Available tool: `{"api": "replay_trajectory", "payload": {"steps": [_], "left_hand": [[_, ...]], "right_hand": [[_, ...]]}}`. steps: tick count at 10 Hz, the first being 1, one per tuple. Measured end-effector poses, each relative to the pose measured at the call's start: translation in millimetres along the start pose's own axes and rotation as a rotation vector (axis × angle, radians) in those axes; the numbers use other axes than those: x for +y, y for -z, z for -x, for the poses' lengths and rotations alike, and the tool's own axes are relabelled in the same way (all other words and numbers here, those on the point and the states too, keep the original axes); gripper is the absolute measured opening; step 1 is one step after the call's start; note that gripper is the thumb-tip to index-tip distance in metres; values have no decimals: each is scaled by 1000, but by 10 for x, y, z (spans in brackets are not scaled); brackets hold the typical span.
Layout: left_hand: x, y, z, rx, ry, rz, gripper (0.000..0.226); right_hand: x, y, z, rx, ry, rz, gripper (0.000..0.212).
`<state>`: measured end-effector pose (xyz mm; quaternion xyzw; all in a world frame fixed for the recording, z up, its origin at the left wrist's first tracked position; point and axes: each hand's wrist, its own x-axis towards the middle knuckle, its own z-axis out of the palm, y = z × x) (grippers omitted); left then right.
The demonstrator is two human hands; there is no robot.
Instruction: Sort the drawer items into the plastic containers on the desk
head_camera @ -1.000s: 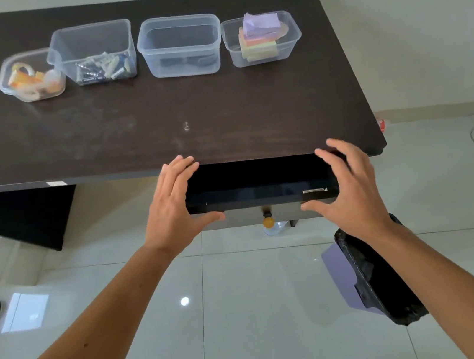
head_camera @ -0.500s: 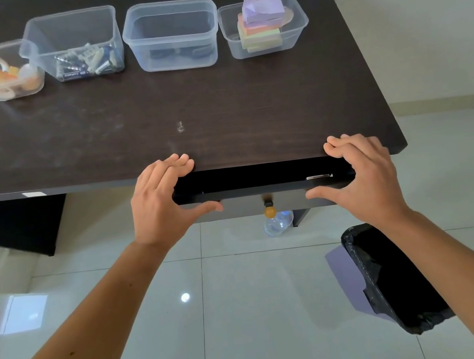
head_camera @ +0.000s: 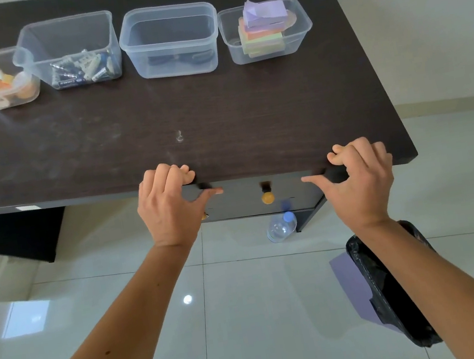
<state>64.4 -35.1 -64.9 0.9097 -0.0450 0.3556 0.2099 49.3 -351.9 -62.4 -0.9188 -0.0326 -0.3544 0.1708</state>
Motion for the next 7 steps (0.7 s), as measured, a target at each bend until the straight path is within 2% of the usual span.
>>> {"api": "replay_trajectory", "payload": {"steps": [4, 5, 6, 7], "left_hand": [[14, 65, -19, -40, -36, -58, 58], [68, 185, -15, -124, 3, -41, 53], [135, 374, -101, -330, 48, 0, 56], [169, 620, -44, -546, 28, -47, 75]], "right_hand": [[18, 106, 2, -50, 49, 42, 50], [-32, 237, -13, -152, 27, 8, 48], [-75, 454, -94, -401, -2, -3, 58], [-100, 753, -140, -680, -14, -38, 78]]}}
